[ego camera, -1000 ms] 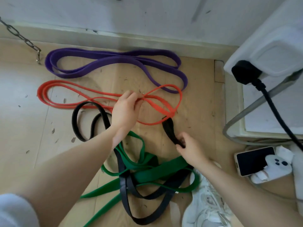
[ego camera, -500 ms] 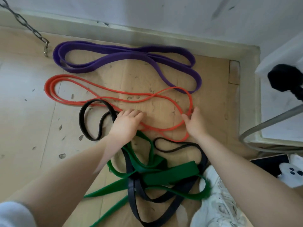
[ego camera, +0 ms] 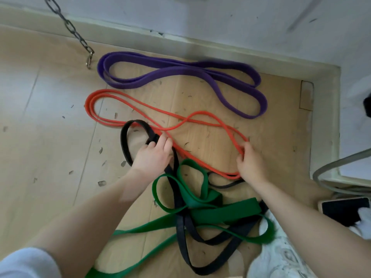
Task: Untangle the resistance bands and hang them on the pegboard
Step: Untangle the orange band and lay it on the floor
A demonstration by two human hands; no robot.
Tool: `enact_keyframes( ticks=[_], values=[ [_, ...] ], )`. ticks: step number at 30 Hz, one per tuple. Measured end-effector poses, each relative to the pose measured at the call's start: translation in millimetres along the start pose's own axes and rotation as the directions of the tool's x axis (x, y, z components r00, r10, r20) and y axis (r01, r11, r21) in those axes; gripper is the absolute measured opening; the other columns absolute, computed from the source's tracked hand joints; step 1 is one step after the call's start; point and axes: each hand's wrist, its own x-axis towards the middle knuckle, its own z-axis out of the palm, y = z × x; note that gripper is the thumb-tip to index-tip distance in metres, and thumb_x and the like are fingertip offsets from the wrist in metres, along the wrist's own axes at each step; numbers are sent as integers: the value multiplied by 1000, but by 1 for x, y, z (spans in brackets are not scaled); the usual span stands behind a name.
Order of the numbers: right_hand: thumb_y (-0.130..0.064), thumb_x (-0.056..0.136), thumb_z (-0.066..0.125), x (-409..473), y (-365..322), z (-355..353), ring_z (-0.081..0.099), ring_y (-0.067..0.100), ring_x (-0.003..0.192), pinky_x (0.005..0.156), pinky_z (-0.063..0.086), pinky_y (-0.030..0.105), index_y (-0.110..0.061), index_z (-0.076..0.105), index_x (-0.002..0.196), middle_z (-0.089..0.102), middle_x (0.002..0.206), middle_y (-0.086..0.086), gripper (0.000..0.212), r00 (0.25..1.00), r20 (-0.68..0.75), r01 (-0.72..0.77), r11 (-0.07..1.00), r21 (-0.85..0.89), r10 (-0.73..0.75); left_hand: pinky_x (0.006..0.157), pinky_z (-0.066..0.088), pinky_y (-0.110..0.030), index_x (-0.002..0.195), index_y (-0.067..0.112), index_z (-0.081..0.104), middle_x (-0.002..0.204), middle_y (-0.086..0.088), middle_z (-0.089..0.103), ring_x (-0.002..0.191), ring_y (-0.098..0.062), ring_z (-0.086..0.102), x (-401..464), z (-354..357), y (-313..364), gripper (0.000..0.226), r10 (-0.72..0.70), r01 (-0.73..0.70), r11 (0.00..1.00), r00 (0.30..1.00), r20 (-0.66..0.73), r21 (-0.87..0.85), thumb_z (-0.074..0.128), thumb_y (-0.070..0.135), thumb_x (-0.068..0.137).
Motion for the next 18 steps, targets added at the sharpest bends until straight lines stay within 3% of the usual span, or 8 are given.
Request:
enact_keyframes(
  ticks=[2, 4, 5, 7, 11, 13, 15, 18],
  values=[
    [-4, 91, 42, 1, -7, -7, 58, 21, 83, 65, 46, 29, -14, 47, 121, 58, 104, -3, 32, 998, -44, -46, 985, 168, 55, 46, 45, -30, 125, 0, 50, 121, -18, 59, 62, -29, 61, 0, -5, 1, 55, -47, 47, 999, 999, 19, 6, 68, 17, 75],
    [3, 91, 40, -2, -13, -17, 51, 13, 76, 59, 35, 18, -12, 51, 115, 54, 98, -7, 30, 999, -33, 27, 956, 293, -18, 65, 46, -36, 142, 3, 26, 131, -16, 48, 90, -31, 61, 9, -13, 6, 60, -129, 129, 991, 992, 3, -31, 51, 12, 88],
    [8, 88, 41, -7, -12, -23, 50, 13, 80, 62, 34, 17, -9, 55, 109, 54, 98, -5, 30, 994, -27, 105, 954, 280, -102, 75, 45, -37, 144, 4, 20, 132, -15, 46, 101, -32, 57, 13, -19, 10, 59, -162, 160, 984, 987, -16, -75, 45, 11, 90],
    [13, 83, 44, -19, -1, -31, 50, 16, 89, 72, 34, 18, -4, 63, 98, 52, 102, 0, 29, 968, 22, 244, 960, 140, -249, 87, 44, -42, 140, 2, 29, 132, -17, 49, 113, -36, 53, 20, -30, 21, 60, -118, 87, 973, 984, -136, -215, 50, 6, 84],
    [-2, 87, 53, -37, 38, -24, 57, 24, 89, 79, 49, 38, -10, 70, 100, 50, 117, 5, 23, 934, 248, 295, 948, -121, -259, 99, 41, -47, 135, 7, 38, 134, -16, 51, 120, -36, 51, 31, -33, 45, 82, 107, -186, 960, 934, -342, -207, 73, 9, 61],
    [-12, 86, 57, -40, 49, -15, 59, 28, 90, 79, 50, 44, -15, 71, 101, 49, 119, 6, 21, 910, 355, 288, 943, -168, -214, 111, 26, -44, 143, 16, 28, 145, -11, 40, 134, -31, 36, 39, -34, 59, 83, 220, -265, 947, 947, -235, -180, 71, 19, 72],
    [-22, 86, 59, -38, 52, -11, 59, 28, 88, 78, 50, 43, -15, 72, 98, 48, 112, 5, 19, 884, 421, 304, 934, -186, -204, 115, 11, -40, 145, 23, 22, 151, -4, 31, 141, -25, 22, 49, -28, 74, 60, 363, -351, 922, 931, 47, -162, 50, 28, 93],
    [-35, 91, 53, -28, 42, -14, 56, 22, 82, 75, 48, 34, -9, 71, 91, 48, 97, -1, 32, 931, 320, 223, 967, -125, -174, 102, 36, -40, 132, 21, 42, 132, -5, 50, 120, -28, 47, 52, -22, 82, 36, 455, -433, 891, 850, 267, -137, 29, 31, 100]
  ],
)
